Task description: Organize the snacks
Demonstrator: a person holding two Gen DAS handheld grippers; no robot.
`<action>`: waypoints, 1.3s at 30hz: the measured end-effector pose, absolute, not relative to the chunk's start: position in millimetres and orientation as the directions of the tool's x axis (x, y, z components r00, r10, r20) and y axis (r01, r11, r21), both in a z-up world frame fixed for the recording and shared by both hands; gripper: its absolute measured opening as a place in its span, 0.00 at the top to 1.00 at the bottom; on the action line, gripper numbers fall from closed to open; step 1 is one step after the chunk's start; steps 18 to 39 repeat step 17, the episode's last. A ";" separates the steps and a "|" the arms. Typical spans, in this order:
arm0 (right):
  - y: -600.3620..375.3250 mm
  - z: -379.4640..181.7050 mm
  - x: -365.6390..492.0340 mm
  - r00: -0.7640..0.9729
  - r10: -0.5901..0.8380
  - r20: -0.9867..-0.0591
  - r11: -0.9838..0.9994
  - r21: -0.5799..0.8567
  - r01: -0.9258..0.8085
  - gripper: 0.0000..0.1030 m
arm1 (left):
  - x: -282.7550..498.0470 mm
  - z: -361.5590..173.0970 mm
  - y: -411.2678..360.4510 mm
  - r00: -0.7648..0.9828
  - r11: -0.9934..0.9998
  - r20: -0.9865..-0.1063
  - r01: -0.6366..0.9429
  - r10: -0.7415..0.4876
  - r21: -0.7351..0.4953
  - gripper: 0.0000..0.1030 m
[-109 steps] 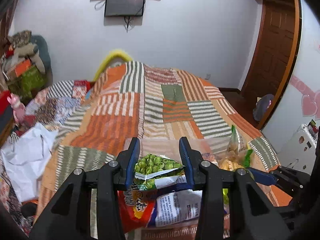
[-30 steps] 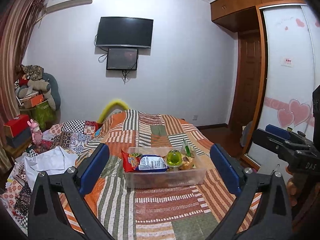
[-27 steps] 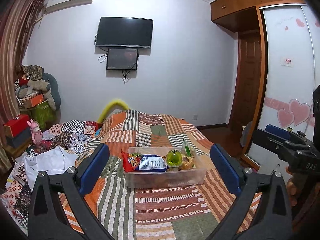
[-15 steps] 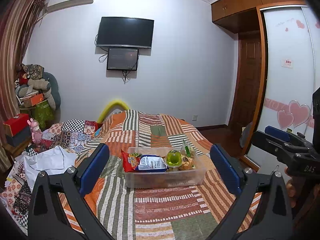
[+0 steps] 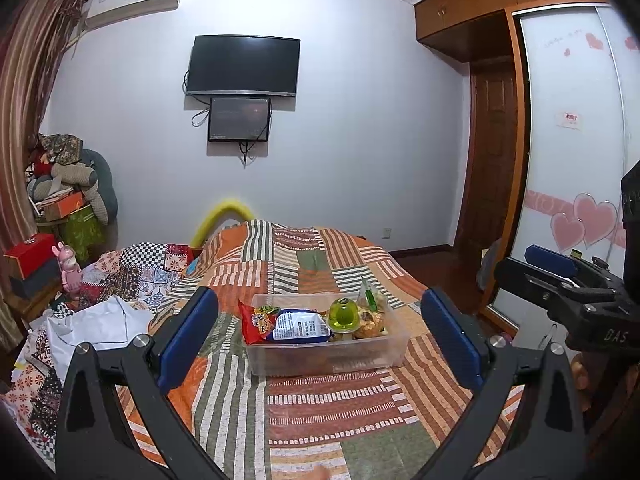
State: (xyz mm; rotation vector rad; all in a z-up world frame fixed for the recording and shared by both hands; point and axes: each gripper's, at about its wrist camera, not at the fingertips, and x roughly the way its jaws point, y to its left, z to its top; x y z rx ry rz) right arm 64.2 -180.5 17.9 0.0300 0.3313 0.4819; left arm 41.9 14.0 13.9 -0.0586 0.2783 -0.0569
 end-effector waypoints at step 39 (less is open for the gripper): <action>-182.2 17.6 64.3 0.835 0.455 -0.310 0.889 0.106 -0.445 0.00 | 46.2 13.8 12.5 0.955 0.996 -0.286 0.058 -0.076 -0.073 0.00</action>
